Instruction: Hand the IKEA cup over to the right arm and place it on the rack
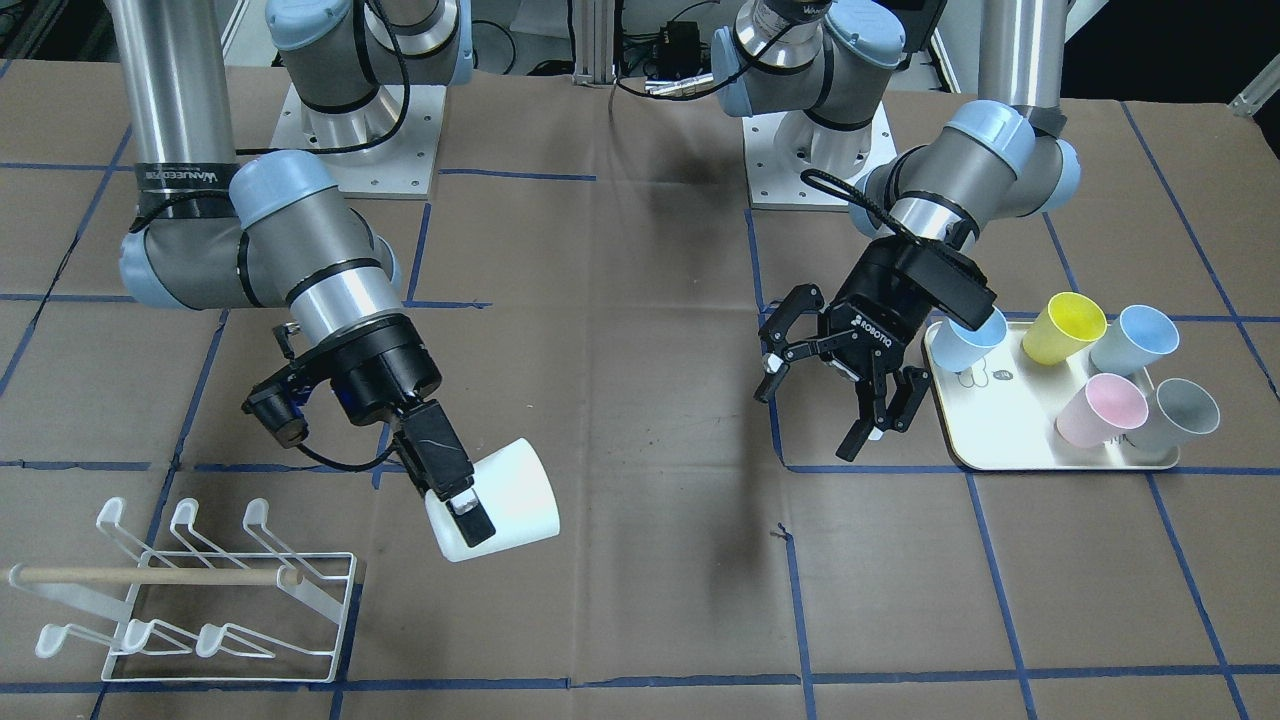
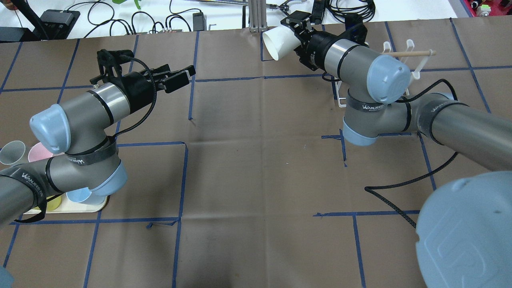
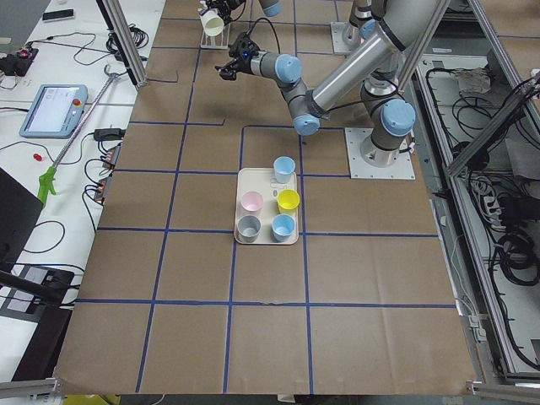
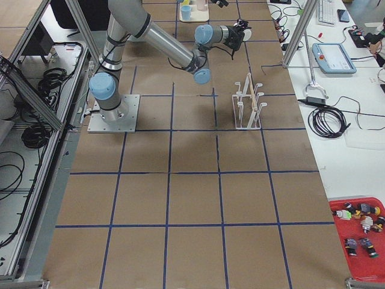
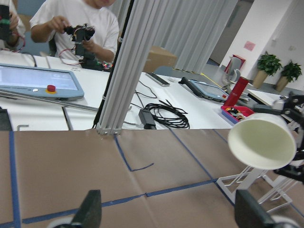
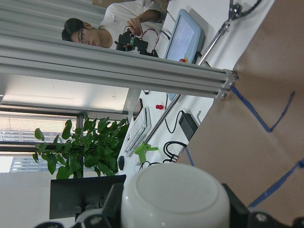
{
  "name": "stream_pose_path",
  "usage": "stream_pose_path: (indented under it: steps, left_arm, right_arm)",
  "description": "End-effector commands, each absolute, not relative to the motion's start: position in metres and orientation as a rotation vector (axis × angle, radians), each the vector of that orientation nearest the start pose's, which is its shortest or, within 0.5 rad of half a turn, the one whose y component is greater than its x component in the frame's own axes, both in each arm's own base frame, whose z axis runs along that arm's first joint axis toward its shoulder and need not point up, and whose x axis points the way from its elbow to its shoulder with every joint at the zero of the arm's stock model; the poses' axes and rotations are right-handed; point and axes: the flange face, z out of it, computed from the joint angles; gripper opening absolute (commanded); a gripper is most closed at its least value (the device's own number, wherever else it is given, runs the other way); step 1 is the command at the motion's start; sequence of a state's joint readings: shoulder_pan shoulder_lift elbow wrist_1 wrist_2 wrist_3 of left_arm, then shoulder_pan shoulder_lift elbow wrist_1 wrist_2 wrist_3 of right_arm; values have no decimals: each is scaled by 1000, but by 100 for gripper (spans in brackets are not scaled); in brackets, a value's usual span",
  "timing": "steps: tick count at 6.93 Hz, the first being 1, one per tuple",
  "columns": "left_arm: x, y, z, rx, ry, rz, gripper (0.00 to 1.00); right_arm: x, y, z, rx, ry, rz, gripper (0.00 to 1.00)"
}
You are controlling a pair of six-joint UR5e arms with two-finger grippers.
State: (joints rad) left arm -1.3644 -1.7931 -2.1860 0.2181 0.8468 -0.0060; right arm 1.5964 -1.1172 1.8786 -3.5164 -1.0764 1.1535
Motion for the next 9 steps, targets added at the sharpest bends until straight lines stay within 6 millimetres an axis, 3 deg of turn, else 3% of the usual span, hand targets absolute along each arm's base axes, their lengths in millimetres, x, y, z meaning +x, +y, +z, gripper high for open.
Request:
stream_pose_path:
  steps: [1,3,5,6,7,9]
  left_arm:
    - [-112,-526,321,-33,-2527,1003,98]
    - [-147,-544,354,14,-2844,720,99]
    - [-150,-544,410,77,-3005,368,99]
    - [-149,-547,440,123,-3033,252,99]
    - [-141,-547,463,140,-3098,174,99]
    - [-132,-542,479,158,-3106,117,99]
  right_arm:
    - [163,-594,341,489,2010,-1120,20]
    - [124,-604,342,267,2183,-1411,18]
    - [81,-609,345,128,2228,-1619,17]
    - [56,-615,330,106,2228,-1713,15]
    - [50,-629,318,14,2194,-1841,15]
    - [48,-636,296,-134,2224,-1933,15]
